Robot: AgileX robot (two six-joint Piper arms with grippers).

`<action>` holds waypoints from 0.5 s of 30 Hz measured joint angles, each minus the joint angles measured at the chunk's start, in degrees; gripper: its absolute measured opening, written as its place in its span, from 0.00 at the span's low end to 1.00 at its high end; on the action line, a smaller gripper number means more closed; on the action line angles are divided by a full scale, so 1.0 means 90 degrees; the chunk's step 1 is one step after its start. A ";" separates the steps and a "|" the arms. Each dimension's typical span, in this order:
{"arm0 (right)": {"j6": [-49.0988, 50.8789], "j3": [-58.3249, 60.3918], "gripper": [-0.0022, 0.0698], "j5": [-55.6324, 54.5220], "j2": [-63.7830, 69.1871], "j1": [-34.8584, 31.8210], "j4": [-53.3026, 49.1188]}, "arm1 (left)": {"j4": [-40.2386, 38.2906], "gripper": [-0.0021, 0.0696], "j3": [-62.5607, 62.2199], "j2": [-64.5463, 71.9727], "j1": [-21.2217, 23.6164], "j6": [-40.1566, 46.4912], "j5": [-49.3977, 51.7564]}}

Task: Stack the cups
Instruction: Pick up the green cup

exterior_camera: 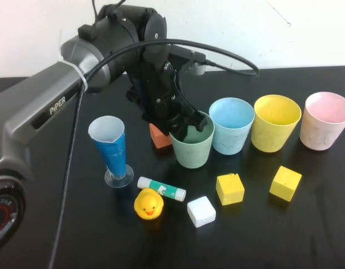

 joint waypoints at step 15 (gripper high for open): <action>0.0001 0.0000 0.03 -0.0007 0.0000 0.0000 0.0000 | 0.0131 0.04 0.0000 -0.1085 0.0000 0.0109 0.0418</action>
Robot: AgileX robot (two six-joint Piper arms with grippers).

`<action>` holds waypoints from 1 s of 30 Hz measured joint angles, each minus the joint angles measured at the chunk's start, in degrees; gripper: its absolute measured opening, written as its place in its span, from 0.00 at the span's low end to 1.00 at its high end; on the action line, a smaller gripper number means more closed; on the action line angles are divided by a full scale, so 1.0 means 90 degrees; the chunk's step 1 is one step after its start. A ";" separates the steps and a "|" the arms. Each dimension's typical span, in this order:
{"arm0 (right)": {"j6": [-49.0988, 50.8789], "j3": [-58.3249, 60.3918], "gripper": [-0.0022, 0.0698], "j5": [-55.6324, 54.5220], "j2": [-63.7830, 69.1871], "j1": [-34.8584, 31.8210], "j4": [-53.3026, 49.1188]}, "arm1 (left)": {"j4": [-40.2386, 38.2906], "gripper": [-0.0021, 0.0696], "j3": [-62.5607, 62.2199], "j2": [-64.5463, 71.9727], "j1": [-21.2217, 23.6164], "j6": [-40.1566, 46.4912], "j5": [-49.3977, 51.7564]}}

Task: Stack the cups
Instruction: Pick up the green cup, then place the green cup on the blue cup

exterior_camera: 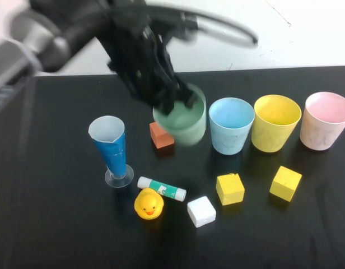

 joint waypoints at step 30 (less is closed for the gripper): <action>-0.0145 0.0000 0.03 -0.0025 0.0000 0.0000 0.0000 | 0.0131 0.11 -0.0047 0.0695 -0.0601 -0.0534 -0.2190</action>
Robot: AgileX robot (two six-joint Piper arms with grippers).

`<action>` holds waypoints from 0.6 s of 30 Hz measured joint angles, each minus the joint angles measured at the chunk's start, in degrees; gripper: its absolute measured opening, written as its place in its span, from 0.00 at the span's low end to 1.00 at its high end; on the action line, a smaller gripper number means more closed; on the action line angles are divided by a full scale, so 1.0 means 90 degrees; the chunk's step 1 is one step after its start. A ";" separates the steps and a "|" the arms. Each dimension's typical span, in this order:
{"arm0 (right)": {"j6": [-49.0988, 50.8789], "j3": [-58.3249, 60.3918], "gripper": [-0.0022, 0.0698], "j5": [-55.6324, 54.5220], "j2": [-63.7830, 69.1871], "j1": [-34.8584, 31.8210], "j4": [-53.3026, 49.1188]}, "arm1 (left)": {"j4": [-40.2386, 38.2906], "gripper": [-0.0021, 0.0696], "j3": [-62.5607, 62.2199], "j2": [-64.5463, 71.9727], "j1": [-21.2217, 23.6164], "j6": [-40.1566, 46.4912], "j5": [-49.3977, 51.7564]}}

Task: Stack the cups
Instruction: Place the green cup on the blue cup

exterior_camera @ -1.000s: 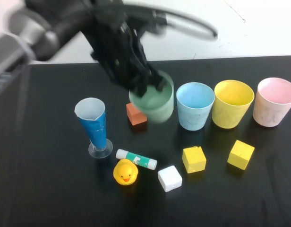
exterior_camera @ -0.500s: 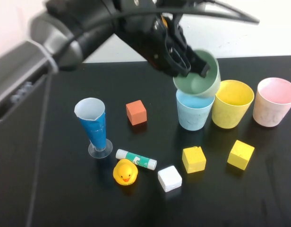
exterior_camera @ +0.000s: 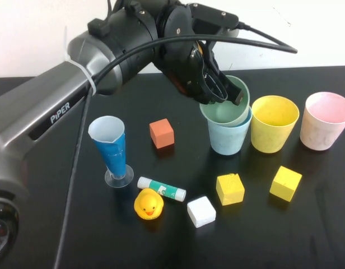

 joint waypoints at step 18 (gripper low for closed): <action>0.0000 0.0000 0.03 -0.0016 0.0000 0.0000 0.0000 | 0.0067 0.40 0.0000 0.0041 0.0013 0.0000 -0.0265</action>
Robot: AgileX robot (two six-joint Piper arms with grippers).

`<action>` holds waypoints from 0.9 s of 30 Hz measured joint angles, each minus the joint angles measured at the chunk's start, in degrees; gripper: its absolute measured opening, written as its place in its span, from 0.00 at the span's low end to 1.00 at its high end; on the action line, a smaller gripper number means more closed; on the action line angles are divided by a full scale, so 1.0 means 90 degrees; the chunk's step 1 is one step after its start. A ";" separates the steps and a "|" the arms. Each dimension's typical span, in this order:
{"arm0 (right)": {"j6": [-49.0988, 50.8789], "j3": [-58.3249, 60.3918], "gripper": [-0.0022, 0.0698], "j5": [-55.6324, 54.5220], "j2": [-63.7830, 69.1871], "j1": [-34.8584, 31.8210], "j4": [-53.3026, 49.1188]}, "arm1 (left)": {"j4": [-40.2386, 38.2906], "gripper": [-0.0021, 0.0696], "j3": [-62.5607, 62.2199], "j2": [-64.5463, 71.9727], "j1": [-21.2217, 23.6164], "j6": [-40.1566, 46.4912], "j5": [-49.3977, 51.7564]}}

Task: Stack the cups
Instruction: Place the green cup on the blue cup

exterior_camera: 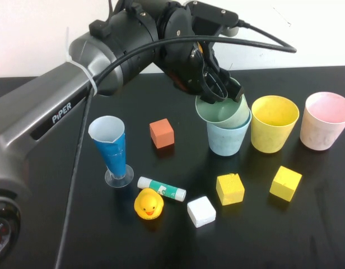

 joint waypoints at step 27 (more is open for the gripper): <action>-0.0019 0.0000 0.03 0.0037 0.0000 0.0000 0.0000 | 0.0011 0.05 0.0000 0.0000 0.0000 0.0000 -0.0442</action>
